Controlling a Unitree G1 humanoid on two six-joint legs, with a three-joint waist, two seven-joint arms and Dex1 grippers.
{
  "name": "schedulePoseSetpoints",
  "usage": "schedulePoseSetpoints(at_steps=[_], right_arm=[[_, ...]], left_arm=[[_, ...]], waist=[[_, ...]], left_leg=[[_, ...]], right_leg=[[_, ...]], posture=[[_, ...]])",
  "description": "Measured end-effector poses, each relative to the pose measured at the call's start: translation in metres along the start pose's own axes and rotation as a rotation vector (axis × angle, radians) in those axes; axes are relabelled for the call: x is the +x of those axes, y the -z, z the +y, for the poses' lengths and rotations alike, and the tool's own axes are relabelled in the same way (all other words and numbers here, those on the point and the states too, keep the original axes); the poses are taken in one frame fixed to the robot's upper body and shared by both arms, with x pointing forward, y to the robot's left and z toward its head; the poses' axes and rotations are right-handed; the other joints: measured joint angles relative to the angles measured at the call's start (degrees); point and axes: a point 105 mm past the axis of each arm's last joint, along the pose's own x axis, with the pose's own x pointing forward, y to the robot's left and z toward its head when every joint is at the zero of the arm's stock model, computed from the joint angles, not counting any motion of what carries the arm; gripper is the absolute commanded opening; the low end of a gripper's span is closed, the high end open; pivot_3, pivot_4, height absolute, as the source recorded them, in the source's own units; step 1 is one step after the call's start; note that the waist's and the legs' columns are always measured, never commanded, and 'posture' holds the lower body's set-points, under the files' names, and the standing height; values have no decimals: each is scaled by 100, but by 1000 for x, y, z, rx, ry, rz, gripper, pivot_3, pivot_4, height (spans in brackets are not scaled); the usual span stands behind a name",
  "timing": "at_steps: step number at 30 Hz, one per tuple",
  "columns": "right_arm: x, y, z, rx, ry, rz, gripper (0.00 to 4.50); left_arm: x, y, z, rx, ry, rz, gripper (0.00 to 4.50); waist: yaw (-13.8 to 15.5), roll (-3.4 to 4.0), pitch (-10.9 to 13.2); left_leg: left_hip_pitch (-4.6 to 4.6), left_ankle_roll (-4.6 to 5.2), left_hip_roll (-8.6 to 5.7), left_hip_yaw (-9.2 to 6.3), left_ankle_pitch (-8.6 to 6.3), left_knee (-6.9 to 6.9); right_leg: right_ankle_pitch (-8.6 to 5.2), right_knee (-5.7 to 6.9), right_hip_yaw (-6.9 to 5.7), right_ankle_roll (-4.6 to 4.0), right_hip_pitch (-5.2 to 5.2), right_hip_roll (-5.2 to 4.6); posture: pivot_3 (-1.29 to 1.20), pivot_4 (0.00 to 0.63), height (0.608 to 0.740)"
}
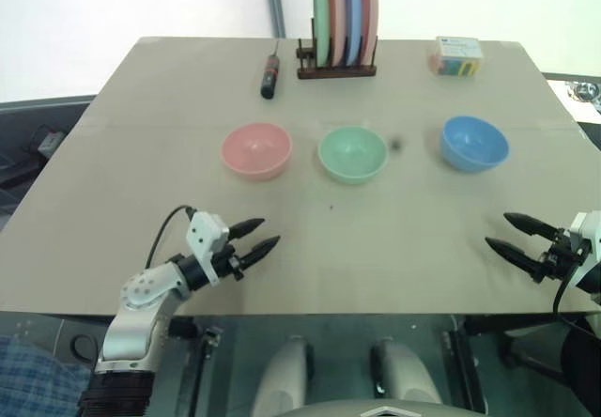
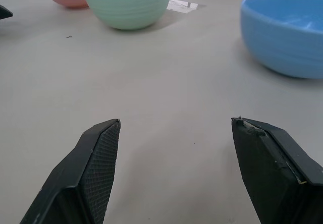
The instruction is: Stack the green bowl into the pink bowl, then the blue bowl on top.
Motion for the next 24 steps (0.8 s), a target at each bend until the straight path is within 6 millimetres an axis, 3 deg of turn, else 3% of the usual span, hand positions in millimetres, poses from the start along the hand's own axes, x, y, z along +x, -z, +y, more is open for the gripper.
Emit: schedulePoseSetpoints(at_steps=[24], right_arm=[[0, -8, 0, -26, 7, 2, 3683]], left_arm=[[9, -6, 0, -10, -1, -50, 2704]], waist=[[1, 0, 0]], left_leg=[[0, 0, 0, 0, 0, -3]], right_leg=[[1, 0, 0, 2, -1, 0]], posture=[[0, 150, 740]])
